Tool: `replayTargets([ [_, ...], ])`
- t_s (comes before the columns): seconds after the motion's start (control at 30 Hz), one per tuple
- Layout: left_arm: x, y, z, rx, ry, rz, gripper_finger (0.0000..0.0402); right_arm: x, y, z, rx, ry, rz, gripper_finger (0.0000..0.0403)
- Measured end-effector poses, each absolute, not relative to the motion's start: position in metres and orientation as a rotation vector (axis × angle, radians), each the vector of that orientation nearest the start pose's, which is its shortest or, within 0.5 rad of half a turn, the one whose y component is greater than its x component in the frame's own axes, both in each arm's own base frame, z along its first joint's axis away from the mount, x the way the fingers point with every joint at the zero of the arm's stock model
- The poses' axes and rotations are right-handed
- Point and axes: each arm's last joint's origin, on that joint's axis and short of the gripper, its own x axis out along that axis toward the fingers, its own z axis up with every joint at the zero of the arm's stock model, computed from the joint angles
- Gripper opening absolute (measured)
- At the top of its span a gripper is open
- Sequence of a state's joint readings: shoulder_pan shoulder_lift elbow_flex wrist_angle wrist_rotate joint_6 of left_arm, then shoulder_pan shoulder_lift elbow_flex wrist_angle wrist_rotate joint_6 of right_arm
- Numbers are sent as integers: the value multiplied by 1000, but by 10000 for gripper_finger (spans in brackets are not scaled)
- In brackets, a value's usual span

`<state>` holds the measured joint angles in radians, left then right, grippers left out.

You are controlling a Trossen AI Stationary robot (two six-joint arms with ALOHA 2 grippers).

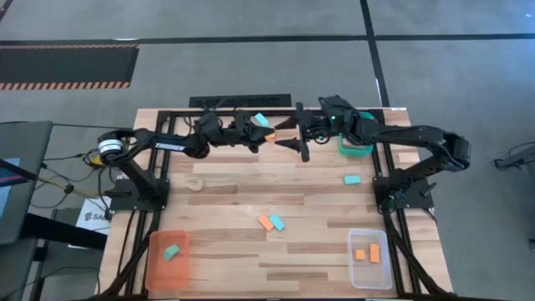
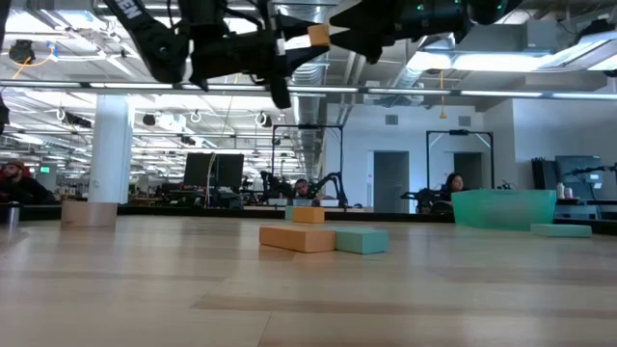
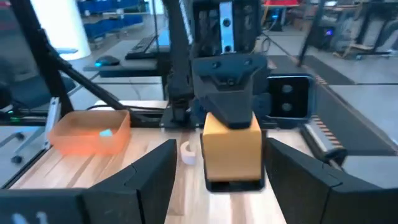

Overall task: Sort & place blocks by color
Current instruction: Put the yellow block into the transparent bin

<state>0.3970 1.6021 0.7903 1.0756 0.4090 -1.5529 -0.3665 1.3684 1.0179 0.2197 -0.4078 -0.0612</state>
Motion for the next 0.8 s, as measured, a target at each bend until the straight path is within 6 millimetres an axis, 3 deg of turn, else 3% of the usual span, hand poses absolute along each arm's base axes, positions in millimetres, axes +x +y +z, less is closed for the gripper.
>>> replayTargets([
  [0.23,329,122,258,-1427,-157,-232,99,308,-105,316,-12,140,61,263],
  [0.43,331,122,259,-1428,-149,-235,99,308,-105,320,-69,129,63,253],
  [0.53,331,123,259,-1433,-151,-233,99,308,-105,320,-85,129,63,224],
  [0.63,331,124,259,-1443,-162,-222,101,308,-106,320,-85,133,60,166],
  [0.7,330,124,259,-1449,-158,-225,122,308,-106,319,-85,139,57,120],
  [0.8,330,126,258,-1405,-127,-242,175,306,-106,318,-50,167,63,122],
])
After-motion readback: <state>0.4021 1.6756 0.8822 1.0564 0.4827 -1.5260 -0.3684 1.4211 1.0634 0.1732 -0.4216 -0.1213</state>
